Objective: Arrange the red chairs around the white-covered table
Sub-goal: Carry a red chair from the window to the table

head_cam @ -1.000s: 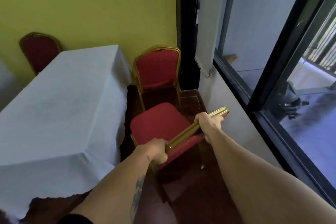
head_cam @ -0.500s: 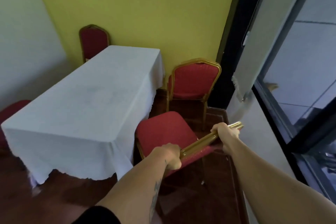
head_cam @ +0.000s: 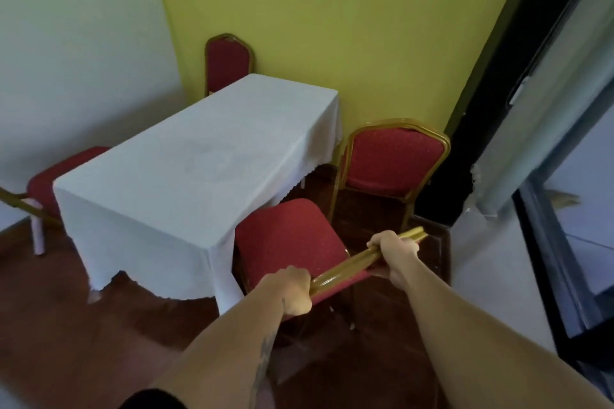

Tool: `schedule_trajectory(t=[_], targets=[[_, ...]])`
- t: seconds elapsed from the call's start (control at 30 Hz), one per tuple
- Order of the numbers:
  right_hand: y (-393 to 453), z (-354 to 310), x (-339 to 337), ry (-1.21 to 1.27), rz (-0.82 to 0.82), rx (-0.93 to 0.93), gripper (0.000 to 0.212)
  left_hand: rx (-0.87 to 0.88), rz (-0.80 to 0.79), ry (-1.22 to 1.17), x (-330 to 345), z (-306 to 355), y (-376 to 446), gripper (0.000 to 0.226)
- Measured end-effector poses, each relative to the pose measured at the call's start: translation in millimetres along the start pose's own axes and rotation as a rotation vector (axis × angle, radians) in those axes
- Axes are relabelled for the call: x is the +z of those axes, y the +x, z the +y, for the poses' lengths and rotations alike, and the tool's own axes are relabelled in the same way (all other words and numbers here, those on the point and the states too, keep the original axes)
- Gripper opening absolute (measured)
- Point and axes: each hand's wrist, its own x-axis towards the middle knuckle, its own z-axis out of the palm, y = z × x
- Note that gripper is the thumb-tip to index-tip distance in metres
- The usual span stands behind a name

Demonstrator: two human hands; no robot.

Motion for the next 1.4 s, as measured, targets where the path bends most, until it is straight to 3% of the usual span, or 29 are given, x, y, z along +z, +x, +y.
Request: schedule_trajectory(t=[0.27,0.63,0.97,1.23,1.4], targets=[[59.9,-33.5,-23.5,-0.123,-0.173,-0.007,0.068,-0.139,0.058,-0.112,-0.2,59.9,15.5,0.036],[124.3,-77.6,-28.4,-0.257,-0.254,-0.024,0.065,-0.226,0.117,-0.205,-16.8,107.9,48.0,0.034],[183.4,-120.9,-3.6,-0.365,-0.339,-0.005,0.075,-0.2,0.058,-0.201,-60.4,109.4,103.1,0.03],[209.7,-152.8,33.1,-0.394,-0.356,-0.021,0.054,-0.192,0.034,-0.181,-90.9,99.0,143.7,0.035],[220.4,-163.2,54.4,-0.408,-0.359,-0.028,0.055,-0.213,0.032,-0.267,-98.8,81.8,158.5,0.038]])
